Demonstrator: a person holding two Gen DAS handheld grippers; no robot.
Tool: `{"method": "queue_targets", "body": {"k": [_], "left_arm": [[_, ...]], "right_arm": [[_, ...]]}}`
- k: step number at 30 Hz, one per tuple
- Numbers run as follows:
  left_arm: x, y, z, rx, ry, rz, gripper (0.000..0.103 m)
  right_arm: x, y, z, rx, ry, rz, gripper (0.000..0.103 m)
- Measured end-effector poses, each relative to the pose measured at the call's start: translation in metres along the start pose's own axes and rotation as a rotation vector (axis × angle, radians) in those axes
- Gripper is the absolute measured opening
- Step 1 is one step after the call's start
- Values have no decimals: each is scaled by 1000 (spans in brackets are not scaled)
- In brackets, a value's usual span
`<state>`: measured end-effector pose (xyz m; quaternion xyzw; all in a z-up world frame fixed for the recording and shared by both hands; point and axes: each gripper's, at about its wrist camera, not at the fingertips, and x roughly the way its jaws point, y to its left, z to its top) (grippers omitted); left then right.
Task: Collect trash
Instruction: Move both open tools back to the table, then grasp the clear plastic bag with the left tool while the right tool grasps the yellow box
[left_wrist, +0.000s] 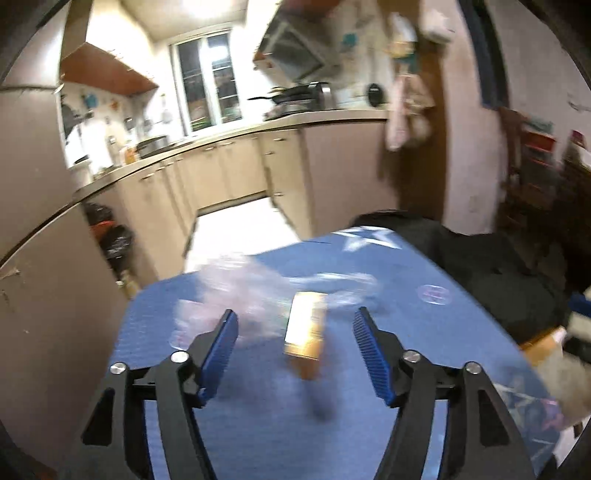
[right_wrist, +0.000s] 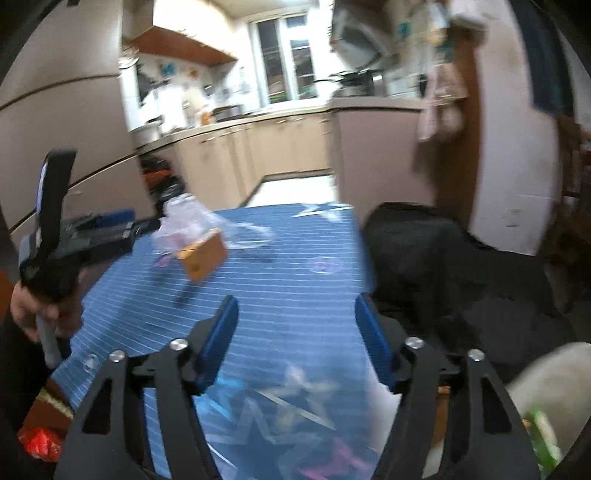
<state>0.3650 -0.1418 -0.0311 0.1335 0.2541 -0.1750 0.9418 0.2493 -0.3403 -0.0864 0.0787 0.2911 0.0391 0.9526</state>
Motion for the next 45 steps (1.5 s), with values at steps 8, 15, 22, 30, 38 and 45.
{"method": "queue_targets", "body": {"k": [8, 15, 22, 30, 38, 45], "left_arm": [[81, 84, 22, -72, 80, -73, 83], [156, 101, 16, -40, 201, -181, 87], [205, 121, 4, -103, 296, -203, 60], [211, 122, 1, -99, 272, -205, 39], [191, 126, -5, -134, 240, -172, 27], [136, 116, -12, -155, 179, -143, 24]], "right_arm": [[99, 67, 20, 112, 135, 115, 97], [151, 99, 24, 121, 201, 85, 97], [178, 119, 32, 141, 202, 45, 97], [205, 112, 30, 172, 262, 22, 42], [182, 91, 23, 203, 218, 78, 30], [127, 87, 13, 133, 159, 94, 30]]}}
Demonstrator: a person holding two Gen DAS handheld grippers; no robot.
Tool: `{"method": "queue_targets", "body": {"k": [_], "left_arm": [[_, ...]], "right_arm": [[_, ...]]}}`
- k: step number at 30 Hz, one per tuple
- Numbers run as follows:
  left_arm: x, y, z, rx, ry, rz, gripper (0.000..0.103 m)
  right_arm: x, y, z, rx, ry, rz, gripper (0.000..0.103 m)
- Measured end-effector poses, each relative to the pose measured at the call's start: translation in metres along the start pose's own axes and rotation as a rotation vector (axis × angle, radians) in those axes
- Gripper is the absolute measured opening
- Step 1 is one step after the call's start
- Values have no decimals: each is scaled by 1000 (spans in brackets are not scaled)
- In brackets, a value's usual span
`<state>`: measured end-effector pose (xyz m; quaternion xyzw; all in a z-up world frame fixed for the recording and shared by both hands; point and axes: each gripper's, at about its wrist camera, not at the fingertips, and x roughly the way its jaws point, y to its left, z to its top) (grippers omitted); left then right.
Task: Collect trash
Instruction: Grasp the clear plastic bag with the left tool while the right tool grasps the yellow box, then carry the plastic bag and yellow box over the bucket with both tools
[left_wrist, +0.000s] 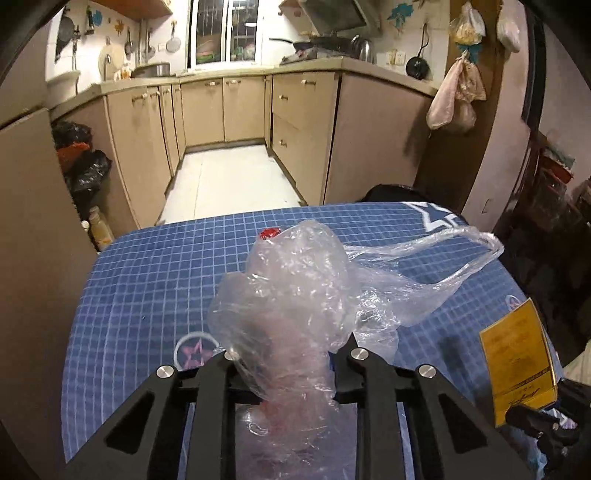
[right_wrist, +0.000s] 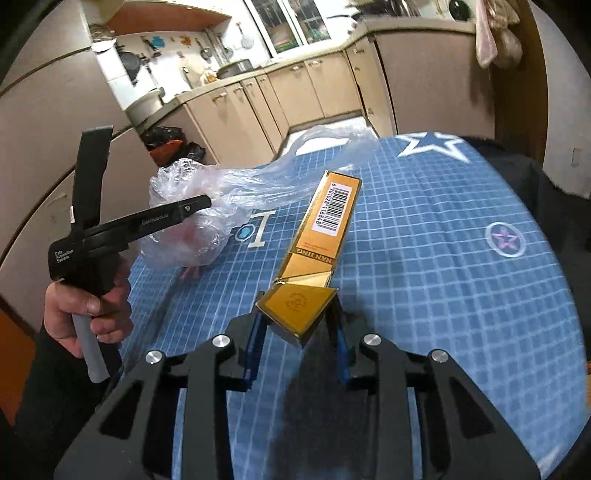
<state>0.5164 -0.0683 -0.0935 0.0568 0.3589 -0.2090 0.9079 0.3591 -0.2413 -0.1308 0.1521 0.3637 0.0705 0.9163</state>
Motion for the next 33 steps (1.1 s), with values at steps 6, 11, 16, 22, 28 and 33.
{"method": "queue_targets", "body": {"k": [6, 11, 16, 22, 28, 33], "left_arm": [[-51, -40, -20, -3, -50, -27, 24], [-86, -84, -40, 7, -76, -88, 24], [-112, -131, -49, 42, -99, -149, 24], [-130, -204, -57, 137, -101, -254, 24], [-146, -286, -62, 232, -110, -356, 24], [-160, -356, -73, 342, -109, -431, 24]], "right_arm": [[-57, -13, -17, -21, -57, -19, 30], [-105, -28, -31, -26, -110, -50, 30], [-156, -49, -50, -12, -163, -101, 30], [-206, -71, -65, -4, -213, -189, 30], [-259, -96, -78, -3, -253, -298, 30], [-301, -127, -95, 9, -267, -409, 30]]}}
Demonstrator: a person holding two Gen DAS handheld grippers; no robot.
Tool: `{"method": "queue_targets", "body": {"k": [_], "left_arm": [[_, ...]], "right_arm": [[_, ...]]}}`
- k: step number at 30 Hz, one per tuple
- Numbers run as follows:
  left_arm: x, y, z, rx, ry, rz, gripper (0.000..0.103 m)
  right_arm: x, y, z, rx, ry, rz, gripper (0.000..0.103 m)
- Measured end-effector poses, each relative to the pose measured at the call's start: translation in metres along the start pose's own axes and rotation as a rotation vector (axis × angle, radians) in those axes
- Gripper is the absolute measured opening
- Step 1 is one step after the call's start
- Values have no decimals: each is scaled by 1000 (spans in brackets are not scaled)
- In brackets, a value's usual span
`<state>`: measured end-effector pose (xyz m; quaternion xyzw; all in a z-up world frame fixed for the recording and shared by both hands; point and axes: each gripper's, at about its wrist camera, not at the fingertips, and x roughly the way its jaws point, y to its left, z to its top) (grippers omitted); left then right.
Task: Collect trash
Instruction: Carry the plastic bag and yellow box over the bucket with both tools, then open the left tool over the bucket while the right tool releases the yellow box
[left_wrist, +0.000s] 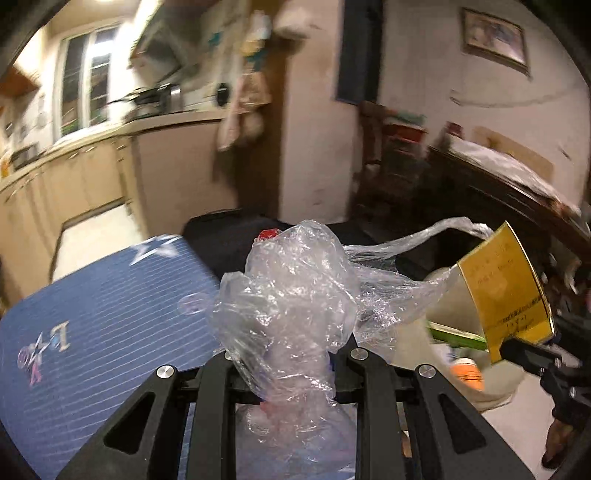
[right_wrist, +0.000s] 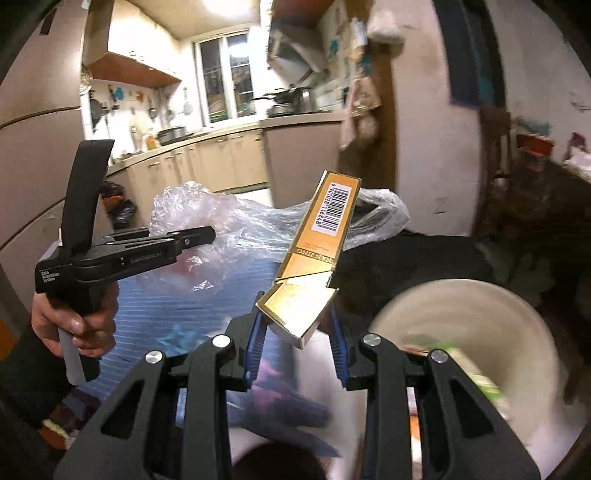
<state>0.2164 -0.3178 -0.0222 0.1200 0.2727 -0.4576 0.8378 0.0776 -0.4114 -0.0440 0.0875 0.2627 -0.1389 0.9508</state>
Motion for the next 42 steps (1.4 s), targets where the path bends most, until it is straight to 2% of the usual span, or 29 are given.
{"method": "queue_targets", "body": {"k": [7, 12, 13, 15, 16, 17, 18, 19, 25, 27, 28, 31, 34, 37, 39, 42], "left_arm": [[35, -101, 19, 163, 46, -89, 24], [65, -155, 21, 237, 68, -133, 26], [74, -166, 20, 234, 88, -173, 30], [88, -178, 22, 230, 123, -236, 55], [94, -183, 21, 228, 133, -237, 77], [97, -189, 21, 228, 114, -202, 89], [96, -191, 19, 234, 98, -190, 90], [96, -193, 17, 249, 85, -189, 90], [87, -187, 13, 260, 52, -127, 91], [76, -184, 12, 252, 17, -96, 95], [69, -181, 12, 252, 0, -105, 98], [61, -182, 20, 264, -20, -120, 98], [62, -182, 38, 231, -20, -171, 98], [55, -176, 53, 194, -39, -155, 98], [37, -167, 59, 169, -93, -164, 98], [5, -161, 51, 189, -175, -113, 98]], "right_arm": [[-27, -68, -15, 46, 18, -133, 30], [-13, -109, -30, 106, 97, -136, 30], [-6, -114, -33, 110, 119, -143, 30], [1, -120, -41, 116, 154, -150, 33], [4, -124, -43, 124, 172, -149, 41], [7, -129, -45, 138, 185, -158, 50], [8, -131, -46, 144, 181, -162, 66], [7, -131, -47, 144, 168, -162, 68], [-6, -132, -51, 158, 121, -166, 68], [-14, -130, -51, 157, 85, -177, 68], [-19, -127, -51, 159, 65, -188, 73], [-33, -129, -52, 182, 17, -200, 84], [-49, -129, -50, 209, -17, -227, 85], [-69, -126, -48, 212, -56, -258, 85], [-88, -120, -45, 202, -94, -288, 88], [-116, -101, -44, 146, -156, -350, 96]]}}
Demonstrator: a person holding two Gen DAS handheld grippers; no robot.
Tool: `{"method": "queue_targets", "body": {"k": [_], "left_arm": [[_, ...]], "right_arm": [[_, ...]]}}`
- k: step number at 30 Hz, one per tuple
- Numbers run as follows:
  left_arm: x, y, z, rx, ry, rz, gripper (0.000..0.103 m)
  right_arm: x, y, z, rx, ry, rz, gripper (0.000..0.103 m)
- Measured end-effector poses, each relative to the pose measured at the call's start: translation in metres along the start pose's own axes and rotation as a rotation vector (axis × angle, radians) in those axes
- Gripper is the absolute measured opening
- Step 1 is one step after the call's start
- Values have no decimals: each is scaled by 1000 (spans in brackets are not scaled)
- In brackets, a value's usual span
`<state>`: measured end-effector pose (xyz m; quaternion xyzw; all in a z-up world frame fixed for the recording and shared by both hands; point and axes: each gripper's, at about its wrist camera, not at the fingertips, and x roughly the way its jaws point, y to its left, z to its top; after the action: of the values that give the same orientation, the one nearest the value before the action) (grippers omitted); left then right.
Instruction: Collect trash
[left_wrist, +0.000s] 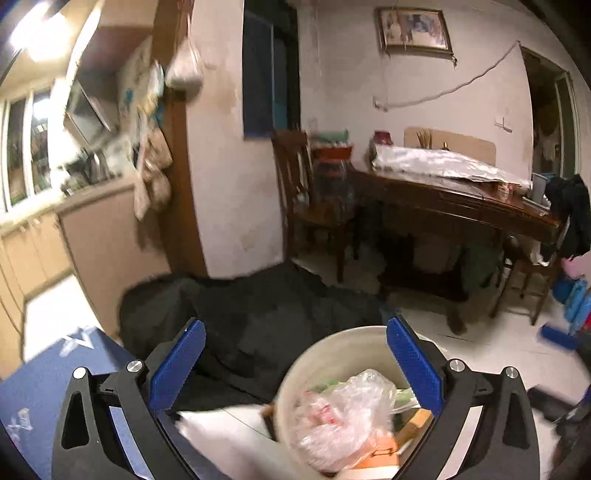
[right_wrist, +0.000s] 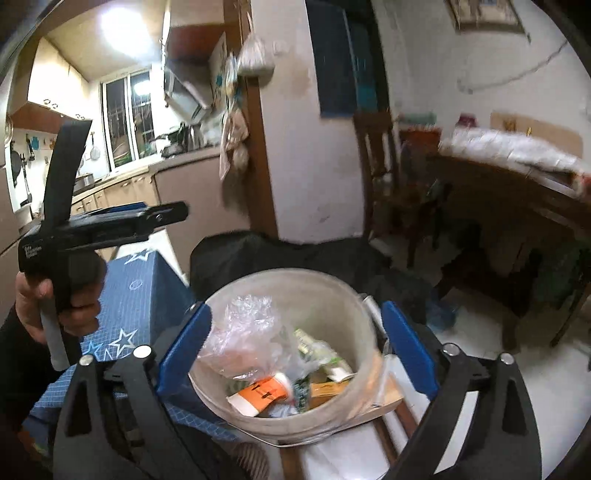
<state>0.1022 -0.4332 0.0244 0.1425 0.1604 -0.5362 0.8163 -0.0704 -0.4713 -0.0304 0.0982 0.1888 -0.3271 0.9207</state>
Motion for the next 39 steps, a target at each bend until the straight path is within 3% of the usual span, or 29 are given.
{"method": "queue_targets", "body": {"k": [9, 17, 22, 25, 30, 33, 37, 39], "left_arm": [[-96, -29, -46, 133, -65, 125, 98], [-158, -40, -102, 76, -68, 194, 98], [-177, -44, -135, 31, -59, 163, 98], [-185, -46, -149, -18, -27, 151, 98], [-203, -52, -158, -42, 31, 131, 98], [-215, -57, -156, -19, 29, 140, 98], [-220, -60, -152, -34, 90, 116, 98], [-225, -71, -148, 11, 96, 136, 98]], "right_arm": [[-65, 39, -26, -94, -143, -188, 98], [-83, 57, -69, -126, -19, -192, 98], [-96, 63, -80, -105, 7, -177, 98], [-99, 62, -82, -52, 72, -148, 98], [-105, 61, -85, 2, 150, -146, 97], [-113, 66, -84, 0, 165, -165, 97], [-126, 75, -78, -14, 168, -209, 97], [-133, 80, -75, -25, 163, -204, 97]]}}
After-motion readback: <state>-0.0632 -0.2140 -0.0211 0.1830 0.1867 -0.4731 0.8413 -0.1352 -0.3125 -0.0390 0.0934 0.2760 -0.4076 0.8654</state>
